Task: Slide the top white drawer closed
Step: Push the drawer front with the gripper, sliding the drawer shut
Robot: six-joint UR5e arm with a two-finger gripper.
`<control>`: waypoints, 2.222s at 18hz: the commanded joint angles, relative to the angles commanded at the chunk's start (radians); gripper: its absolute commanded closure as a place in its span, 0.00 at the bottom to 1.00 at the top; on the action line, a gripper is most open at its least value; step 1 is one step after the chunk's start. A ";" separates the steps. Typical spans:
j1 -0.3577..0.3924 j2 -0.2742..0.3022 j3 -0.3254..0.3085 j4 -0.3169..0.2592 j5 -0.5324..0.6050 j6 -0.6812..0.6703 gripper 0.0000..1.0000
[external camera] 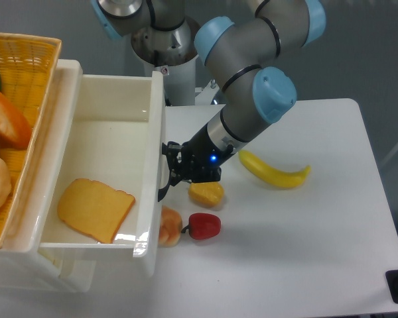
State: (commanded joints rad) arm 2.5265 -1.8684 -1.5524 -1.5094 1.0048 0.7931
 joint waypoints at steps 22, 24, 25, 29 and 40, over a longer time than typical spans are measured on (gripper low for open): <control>-0.146 -0.005 -0.002 0.037 -0.018 -0.103 1.00; -0.164 -0.008 -0.002 0.055 -0.020 -0.117 1.00; -0.170 -0.008 -0.002 0.058 -0.020 -0.124 1.00; -0.193 -0.009 -0.002 0.060 -0.026 -0.130 1.00; -0.226 -0.012 -0.005 0.061 -0.032 -0.146 1.00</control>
State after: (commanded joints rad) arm 2.3010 -1.8807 -1.5570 -1.4481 0.9726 0.6473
